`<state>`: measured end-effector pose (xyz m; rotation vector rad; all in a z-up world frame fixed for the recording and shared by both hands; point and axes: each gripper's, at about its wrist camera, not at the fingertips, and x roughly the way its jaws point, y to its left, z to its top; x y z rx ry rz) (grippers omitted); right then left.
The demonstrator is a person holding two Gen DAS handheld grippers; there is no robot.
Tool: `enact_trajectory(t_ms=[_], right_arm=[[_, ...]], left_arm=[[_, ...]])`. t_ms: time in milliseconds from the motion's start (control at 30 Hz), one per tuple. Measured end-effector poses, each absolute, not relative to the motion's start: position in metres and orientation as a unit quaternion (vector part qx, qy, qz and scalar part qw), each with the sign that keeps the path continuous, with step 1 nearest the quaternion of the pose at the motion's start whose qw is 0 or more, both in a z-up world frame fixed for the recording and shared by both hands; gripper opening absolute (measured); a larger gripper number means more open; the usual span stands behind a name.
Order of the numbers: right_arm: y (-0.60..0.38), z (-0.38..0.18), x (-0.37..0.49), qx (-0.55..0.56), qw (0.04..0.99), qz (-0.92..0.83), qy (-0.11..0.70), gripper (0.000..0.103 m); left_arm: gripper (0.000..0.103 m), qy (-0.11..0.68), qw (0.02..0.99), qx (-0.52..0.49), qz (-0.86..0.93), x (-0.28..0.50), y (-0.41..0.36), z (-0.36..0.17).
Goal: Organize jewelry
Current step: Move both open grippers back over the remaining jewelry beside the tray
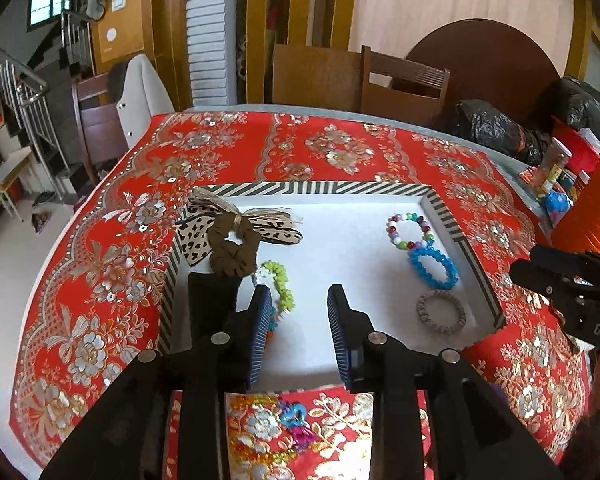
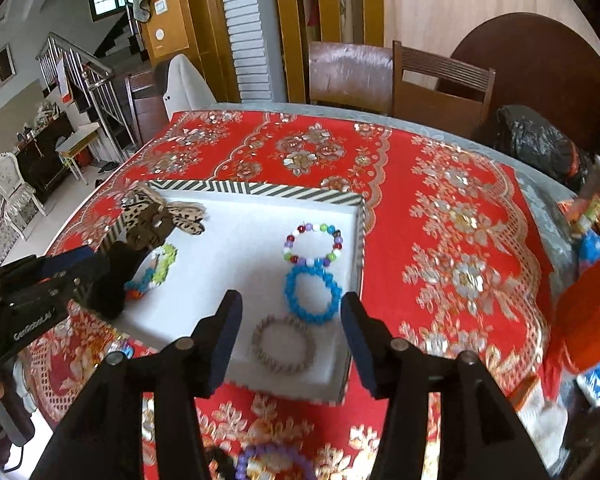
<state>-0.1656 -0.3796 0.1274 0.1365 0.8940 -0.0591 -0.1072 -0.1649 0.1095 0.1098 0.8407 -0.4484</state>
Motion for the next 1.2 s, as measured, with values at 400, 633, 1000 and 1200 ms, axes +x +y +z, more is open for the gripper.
enact_trajectory(t_ms=[400,633,1000,1200], right_arm=[[-0.38,0.119,-0.222,0.091,0.898,-0.053,0.427,0.058],[-0.384,0.117,-0.247,0.09,0.898,-0.064,0.426,0.058],[-0.392,0.12,-0.272,0.085,0.9,-0.078,0.421,0.06],[-0.396,0.119,-0.283,0.084,0.899,-0.083,0.422,0.06]], left_arm=[[0.028,0.385,0.889,0.075,-0.235,-0.15,-0.187,0.115],[0.028,0.378,0.888,0.087,-0.246,-0.171,-0.2,0.114],[0.028,0.378,0.882,0.093,-0.265,-0.189,-0.219,0.112],[0.028,0.378,0.879,0.101,-0.274,-0.195,-0.227,0.111]])
